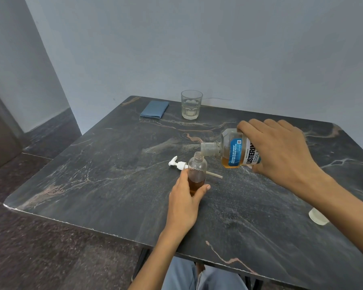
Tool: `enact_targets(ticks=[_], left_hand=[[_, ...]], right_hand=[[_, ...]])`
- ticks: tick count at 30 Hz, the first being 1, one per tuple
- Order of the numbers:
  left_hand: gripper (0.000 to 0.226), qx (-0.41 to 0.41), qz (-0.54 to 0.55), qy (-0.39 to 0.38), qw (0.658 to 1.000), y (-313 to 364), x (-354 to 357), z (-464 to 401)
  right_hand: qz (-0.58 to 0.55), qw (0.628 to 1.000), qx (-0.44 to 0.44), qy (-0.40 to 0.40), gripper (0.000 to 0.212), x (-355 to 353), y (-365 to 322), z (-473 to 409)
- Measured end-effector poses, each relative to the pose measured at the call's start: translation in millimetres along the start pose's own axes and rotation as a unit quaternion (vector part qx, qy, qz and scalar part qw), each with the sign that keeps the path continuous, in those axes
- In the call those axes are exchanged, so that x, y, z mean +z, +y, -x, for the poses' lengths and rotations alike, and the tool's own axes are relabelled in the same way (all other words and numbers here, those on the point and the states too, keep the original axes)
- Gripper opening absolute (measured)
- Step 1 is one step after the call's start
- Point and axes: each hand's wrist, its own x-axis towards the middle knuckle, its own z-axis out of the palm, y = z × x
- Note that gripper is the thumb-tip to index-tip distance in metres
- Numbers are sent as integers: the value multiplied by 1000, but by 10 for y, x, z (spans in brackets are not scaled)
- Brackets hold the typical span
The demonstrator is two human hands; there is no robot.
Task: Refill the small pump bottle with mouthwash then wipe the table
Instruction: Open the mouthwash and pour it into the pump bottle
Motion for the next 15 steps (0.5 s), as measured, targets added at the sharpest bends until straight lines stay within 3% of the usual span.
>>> enact_targets(ticks=[15], left_hand=[[30, 7, -4, 3, 1000, -1, -5, 5]], right_hand=[[12, 1000, -1, -1, 84, -11, -1, -3]])
